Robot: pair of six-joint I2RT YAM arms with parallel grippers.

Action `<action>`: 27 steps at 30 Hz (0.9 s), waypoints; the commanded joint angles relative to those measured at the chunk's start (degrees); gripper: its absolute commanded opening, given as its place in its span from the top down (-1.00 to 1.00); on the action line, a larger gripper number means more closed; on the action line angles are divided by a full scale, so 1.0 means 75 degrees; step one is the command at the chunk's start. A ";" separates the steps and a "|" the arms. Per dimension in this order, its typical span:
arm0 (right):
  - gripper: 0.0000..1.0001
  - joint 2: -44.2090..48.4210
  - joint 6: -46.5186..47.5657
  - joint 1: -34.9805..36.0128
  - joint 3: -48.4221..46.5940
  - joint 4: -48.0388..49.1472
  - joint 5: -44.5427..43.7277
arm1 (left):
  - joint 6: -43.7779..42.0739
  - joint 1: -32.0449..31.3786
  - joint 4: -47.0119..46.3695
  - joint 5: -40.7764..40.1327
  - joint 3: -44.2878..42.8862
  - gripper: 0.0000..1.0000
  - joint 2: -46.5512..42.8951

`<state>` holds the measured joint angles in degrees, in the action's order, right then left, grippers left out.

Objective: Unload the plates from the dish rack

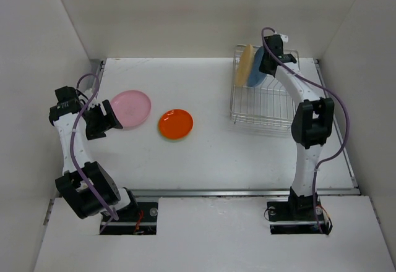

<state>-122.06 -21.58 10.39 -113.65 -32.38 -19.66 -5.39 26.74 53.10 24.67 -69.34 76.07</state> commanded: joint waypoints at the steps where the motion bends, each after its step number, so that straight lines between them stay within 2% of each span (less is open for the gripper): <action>1: 0.72 0.0337 -0.0018 -0.0062 -0.0374 0.0252 0.0311 | -0.0137 0.0020 0.0114 0.0121 -0.0012 -0.40 0.0029; 4: 1.00 0.0582 0.0159 -0.0062 -0.0492 0.0053 0.0383 | -0.0137 0.0020 0.0185 0.0121 -0.0012 -0.40 0.0029; 11: 1.00 0.1918 0.0615 0.0195 -0.0410 -0.0088 -0.1313 | -0.0207 0.0020 0.0255 0.0191 -0.0094 -0.43 -0.0323; 17: 1.00 0.2656 0.1482 0.0571 -0.1346 -0.0930 -0.3621 | -0.0371 0.0020 0.0326 0.0262 -0.0165 -0.43 -0.0405; 20: 1.00 0.3043 0.1893 0.1074 -0.1244 -0.1003 -0.4736 | -0.0780 -0.0061 0.0757 0.0612 -0.0469 -0.43 -0.0405; 22: 1.00 0.3616 0.2080 0.1657 -0.0811 -0.0887 -0.4634 | -0.1387 -0.0155 0.1039 0.1068 -0.0773 -0.45 -0.0405; 25: 1.00 0.4367 0.2221 0.2257 0.0559 -0.0372 -0.2390 | -0.1812 -0.0530 0.1485 0.1548 -0.1159 -0.50 -0.0474; 26: 1.00 0.4484 0.2222 0.2618 0.0934 -0.0173 -0.0886 | -0.1998 -0.0693 0.1556 0.1690 -0.1242 -0.54 -0.0475; 27: 1.00 0.4590 0.2222 0.2808 0.1657 0.0061 -0.0163 | -0.2082 -0.0787 0.1649 0.1808 -0.1243 -0.57 -0.0545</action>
<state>-87.66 -7.16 27.44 -109.45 -35.62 -39.48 -15.20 22.74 60.93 31.97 -75.66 74.63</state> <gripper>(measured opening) 0.240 0.776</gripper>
